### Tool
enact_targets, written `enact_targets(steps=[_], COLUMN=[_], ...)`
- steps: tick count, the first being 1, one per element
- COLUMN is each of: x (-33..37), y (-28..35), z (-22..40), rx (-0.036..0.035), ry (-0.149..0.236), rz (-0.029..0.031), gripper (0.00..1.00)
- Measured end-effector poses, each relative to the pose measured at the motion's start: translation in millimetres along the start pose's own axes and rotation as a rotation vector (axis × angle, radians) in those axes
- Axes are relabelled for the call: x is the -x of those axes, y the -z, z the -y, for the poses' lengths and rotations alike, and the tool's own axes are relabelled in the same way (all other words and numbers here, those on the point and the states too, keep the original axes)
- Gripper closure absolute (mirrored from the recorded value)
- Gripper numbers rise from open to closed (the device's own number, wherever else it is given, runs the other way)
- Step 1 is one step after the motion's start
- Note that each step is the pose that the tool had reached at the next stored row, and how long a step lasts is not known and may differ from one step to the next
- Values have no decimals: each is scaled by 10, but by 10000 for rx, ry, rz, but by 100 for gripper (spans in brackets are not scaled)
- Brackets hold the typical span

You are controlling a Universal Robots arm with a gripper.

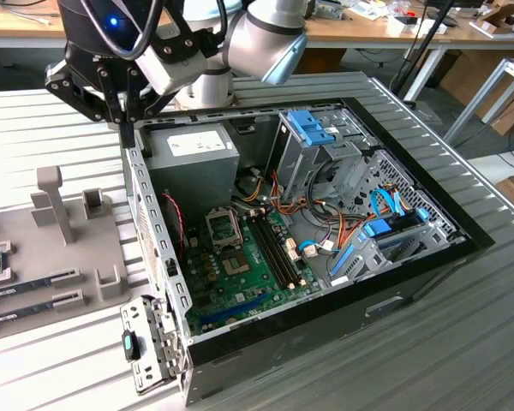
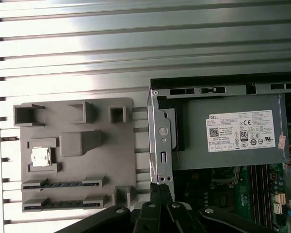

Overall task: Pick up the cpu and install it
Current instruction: 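Reach for the cpu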

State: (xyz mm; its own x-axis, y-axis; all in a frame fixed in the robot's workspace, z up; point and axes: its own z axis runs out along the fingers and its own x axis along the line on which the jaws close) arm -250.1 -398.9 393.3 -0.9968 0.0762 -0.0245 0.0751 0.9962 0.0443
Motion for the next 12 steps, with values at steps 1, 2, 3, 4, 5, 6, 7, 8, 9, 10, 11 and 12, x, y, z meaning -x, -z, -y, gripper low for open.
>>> enact_targets(steps=[1, 2, 3, 4, 5, 6, 7, 8, 9, 10, 11, 12], x=[-5, -9, -16, -22, -26, -33, -37, -42, -48, -52, -61, -70], y=[0, 0, 1, 1, 1, 1, 1, 1, 1, 2, 2, 2], z=[0, 1, 1, 2, 2, 2, 3, 3, 4, 4, 5, 5], rx=[1, 0, 0, 0, 0, 0, 0, 0, 0, 0, 0, 0], ry=[0, 0, 0, 1, 0, 0, 0, 0, 0, 0, 0, 0], rz=[0, 0, 0, 0, 0, 0, 0, 0, 0, 0, 0, 0], gripper=[89, 89, 89, 89, 89, 89, 89, 89, 89, 89, 89, 89])
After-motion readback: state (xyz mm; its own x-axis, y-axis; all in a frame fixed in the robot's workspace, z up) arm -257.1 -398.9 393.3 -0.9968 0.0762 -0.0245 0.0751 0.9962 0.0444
